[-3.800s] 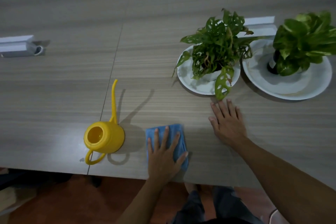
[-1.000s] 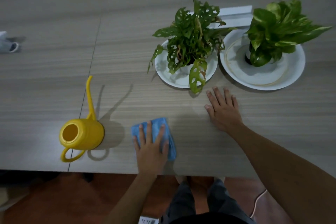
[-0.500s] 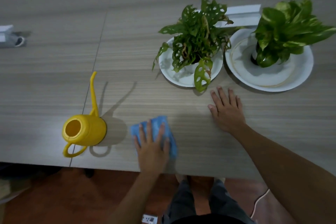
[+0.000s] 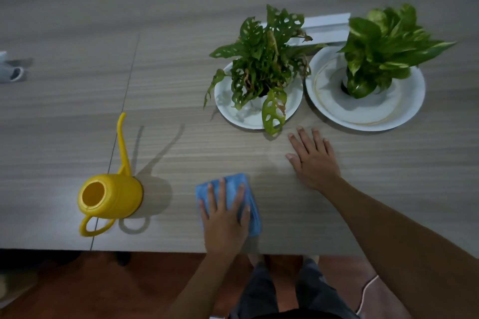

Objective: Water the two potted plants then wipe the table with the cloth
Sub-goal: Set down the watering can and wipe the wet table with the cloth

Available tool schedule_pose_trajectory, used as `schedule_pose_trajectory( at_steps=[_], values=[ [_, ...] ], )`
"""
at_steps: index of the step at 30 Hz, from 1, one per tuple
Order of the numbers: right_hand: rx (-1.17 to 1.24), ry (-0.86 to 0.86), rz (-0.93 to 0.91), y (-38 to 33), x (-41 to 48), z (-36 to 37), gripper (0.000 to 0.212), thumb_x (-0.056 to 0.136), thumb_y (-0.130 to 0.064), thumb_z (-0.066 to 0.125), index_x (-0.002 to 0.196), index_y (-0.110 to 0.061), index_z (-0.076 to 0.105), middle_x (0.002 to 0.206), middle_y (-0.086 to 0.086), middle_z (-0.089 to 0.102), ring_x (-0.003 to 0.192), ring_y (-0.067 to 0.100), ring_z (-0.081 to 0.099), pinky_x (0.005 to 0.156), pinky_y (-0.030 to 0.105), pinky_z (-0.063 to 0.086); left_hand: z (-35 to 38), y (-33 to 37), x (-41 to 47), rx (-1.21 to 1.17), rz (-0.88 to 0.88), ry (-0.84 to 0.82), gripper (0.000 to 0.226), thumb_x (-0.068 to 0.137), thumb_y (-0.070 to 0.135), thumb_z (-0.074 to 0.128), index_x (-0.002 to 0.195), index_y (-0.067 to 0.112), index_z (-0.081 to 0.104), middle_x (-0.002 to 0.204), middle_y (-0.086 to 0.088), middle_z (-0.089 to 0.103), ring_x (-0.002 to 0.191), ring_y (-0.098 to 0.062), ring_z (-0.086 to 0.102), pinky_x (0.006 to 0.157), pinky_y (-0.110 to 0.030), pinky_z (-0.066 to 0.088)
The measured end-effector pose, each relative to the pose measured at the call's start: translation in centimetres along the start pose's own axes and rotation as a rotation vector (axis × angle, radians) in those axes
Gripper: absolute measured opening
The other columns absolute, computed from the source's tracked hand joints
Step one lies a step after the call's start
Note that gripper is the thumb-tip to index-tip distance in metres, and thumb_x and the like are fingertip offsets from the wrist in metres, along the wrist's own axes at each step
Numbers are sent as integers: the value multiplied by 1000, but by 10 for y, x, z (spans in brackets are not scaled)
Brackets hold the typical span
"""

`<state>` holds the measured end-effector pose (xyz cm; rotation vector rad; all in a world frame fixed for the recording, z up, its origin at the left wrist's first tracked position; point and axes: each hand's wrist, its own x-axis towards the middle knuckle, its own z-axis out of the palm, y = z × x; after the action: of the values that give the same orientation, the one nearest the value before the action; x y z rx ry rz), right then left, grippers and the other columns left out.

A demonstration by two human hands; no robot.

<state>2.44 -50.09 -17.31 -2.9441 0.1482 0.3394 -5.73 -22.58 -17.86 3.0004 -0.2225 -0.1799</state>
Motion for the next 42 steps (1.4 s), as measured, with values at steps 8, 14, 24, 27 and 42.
schedule_pose_trajectory(
  at_steps=[8, 14, 24, 27, 42],
  values=[
    [-1, -5, -10, 2, 1, 2, 65, 94, -60, 4, 154, -35, 2, 163, -8, -7, 149, 23, -9, 118, 46, 1, -3, 21, 78, 31, 139, -50, 59, 102, 60, 27, 158, 46, 18, 171, -2, 10, 157, -29, 3, 122, -61, 14],
    [36, 56, -2, 2, 0, 7, 63, 96, -58, 13, 153, -33, 20, 163, -6, 7, 149, 25, 4, 117, 48, 8, -1, -9, 6, 8, -73, 49, 57, 102, 55, 33, 155, 38, 36, 166, -9, 27, 153, -38, 21, 116, -66, 24],
    [-22, 5, -71, 11, 0, -1, 69, 92, -64, -1, 154, -35, 11, 164, -7, 2, 149, 25, 1, 117, 47, 9, -1, 32, 80, 31, 92, -15, 57, 103, 60, 24, 158, 45, 22, 170, -3, 15, 157, -31, 8, 122, -60, 16],
    [-22, -5, -52, 32, -11, -6, 66, 93, -62, 1, 153, -37, 10, 164, -7, 3, 149, 25, 1, 117, 47, 9, 0, 7, 58, 24, -15, 25, 56, 103, 57, 24, 157, 42, 28, 168, -5, 23, 156, -33, 15, 120, -61, 20],
    [23, 101, -18, 73, -25, 5, 56, 97, -55, 21, 151, -39, 23, 161, -5, 20, 149, 28, 12, 115, 50, 17, 7, 62, 52, 33, 31, 35, 57, 103, 57, 25, 157, 42, 27, 168, -5, 22, 156, -33, 14, 121, -61, 18]
  ],
)
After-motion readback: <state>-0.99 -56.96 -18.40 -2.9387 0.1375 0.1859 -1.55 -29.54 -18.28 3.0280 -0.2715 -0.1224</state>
